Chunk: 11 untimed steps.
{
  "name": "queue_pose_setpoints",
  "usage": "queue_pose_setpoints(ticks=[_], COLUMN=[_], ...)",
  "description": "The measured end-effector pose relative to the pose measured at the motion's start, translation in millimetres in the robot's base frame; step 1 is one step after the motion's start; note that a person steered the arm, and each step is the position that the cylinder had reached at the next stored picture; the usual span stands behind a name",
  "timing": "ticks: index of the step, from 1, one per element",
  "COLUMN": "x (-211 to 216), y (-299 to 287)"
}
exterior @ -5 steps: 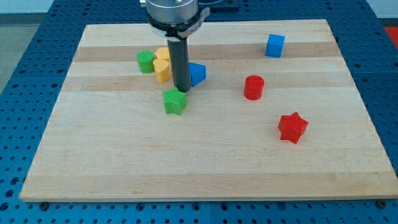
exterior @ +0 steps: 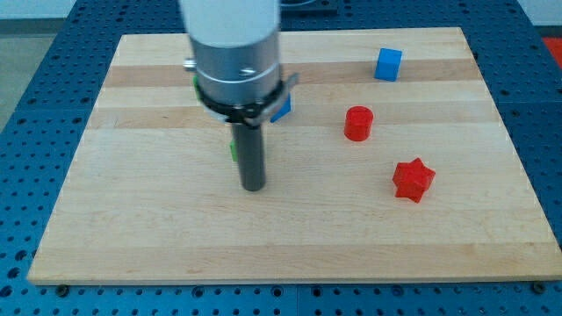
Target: Move the green star bottom right to the yellow heart
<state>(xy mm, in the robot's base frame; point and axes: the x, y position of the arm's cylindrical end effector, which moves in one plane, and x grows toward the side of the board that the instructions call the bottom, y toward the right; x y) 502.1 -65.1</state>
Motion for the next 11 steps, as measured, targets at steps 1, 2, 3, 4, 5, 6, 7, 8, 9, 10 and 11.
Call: queue_pose_setpoints(ticks=[1,2,3,4,5,6,7,8,9,10,11], x=[-23,-85,-106,-106,-102,-51,-52,-95,-101,-121,-137], y=[-10,-12,-14,-14,-14,13,55,63,63,62,55])
